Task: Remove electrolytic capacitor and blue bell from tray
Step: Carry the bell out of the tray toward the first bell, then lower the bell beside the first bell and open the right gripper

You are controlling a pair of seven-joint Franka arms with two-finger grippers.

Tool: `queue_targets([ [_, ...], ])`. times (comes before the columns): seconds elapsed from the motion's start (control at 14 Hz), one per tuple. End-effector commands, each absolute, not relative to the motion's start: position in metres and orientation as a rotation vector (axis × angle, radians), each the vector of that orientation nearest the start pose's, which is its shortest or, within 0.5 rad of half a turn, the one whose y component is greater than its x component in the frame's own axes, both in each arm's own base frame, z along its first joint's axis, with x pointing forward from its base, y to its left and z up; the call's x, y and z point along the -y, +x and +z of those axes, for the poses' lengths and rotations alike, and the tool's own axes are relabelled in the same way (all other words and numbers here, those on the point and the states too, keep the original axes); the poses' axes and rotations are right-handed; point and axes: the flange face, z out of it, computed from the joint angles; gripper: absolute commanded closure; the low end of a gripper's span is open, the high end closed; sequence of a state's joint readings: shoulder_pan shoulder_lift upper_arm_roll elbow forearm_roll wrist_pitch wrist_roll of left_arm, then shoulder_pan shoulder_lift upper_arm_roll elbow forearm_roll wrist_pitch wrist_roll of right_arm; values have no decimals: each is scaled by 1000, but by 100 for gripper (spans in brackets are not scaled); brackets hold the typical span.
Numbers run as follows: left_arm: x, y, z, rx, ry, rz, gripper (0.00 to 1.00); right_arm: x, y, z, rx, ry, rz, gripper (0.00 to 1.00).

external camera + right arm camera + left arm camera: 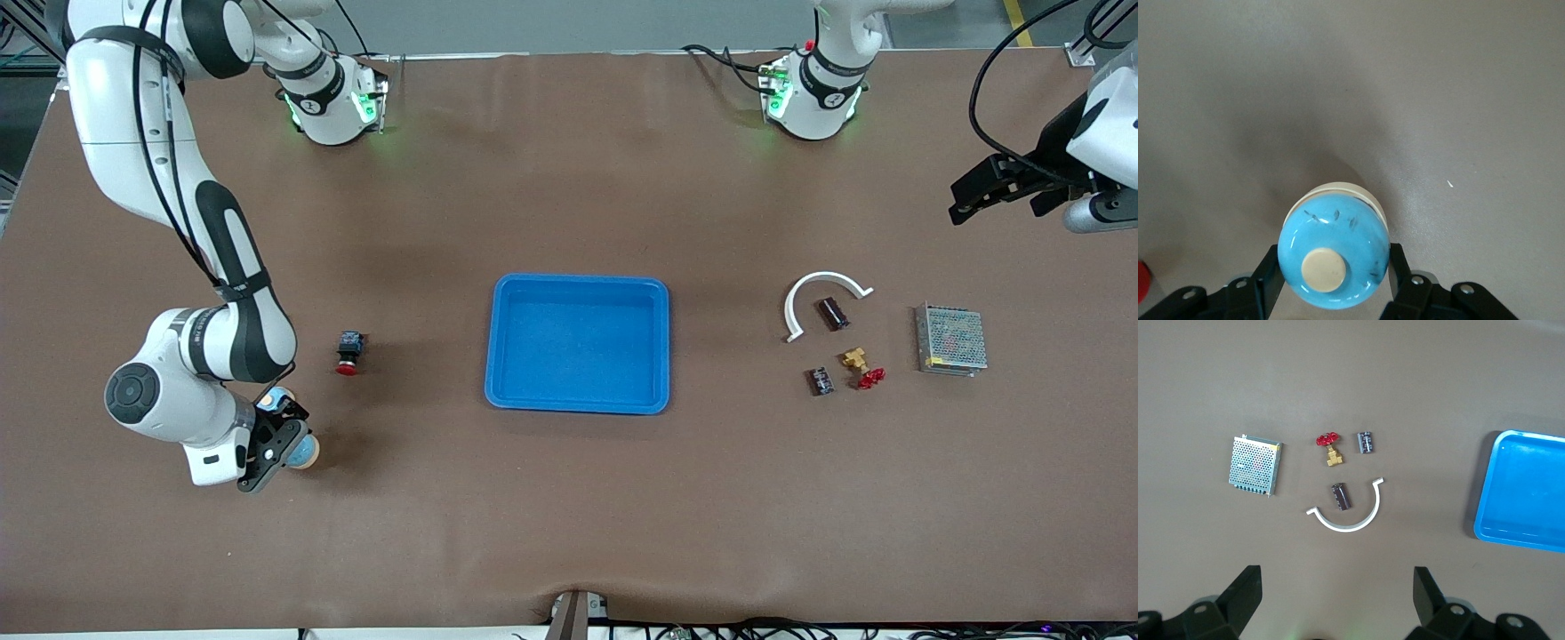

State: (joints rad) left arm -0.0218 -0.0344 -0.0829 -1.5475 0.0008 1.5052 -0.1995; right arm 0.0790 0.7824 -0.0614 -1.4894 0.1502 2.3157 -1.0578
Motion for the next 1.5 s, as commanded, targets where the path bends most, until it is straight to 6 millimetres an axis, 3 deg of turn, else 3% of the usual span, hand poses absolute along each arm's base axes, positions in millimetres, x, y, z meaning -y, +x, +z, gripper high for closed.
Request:
queue_targets([
  [0.0,56,534,650,134,-3159,5,0,-20,720,206,1511,-2682,-142,46],
  [0.71,56,534,650,136,-3157,4,0,-10,720,194,1645,-2604,-127,46],
  [1.28,57,536,650,134,-3152,1,0,-5,719,186,1643,-2602,-117,46],
  [1.35,58,537,650,125,-3150,3,0,-4,719,186,1636,-2606,-118,38],
  [1.42,59,537,649,125,-3149,2,0,3,719,187,1607,-2615,-122,0],
])
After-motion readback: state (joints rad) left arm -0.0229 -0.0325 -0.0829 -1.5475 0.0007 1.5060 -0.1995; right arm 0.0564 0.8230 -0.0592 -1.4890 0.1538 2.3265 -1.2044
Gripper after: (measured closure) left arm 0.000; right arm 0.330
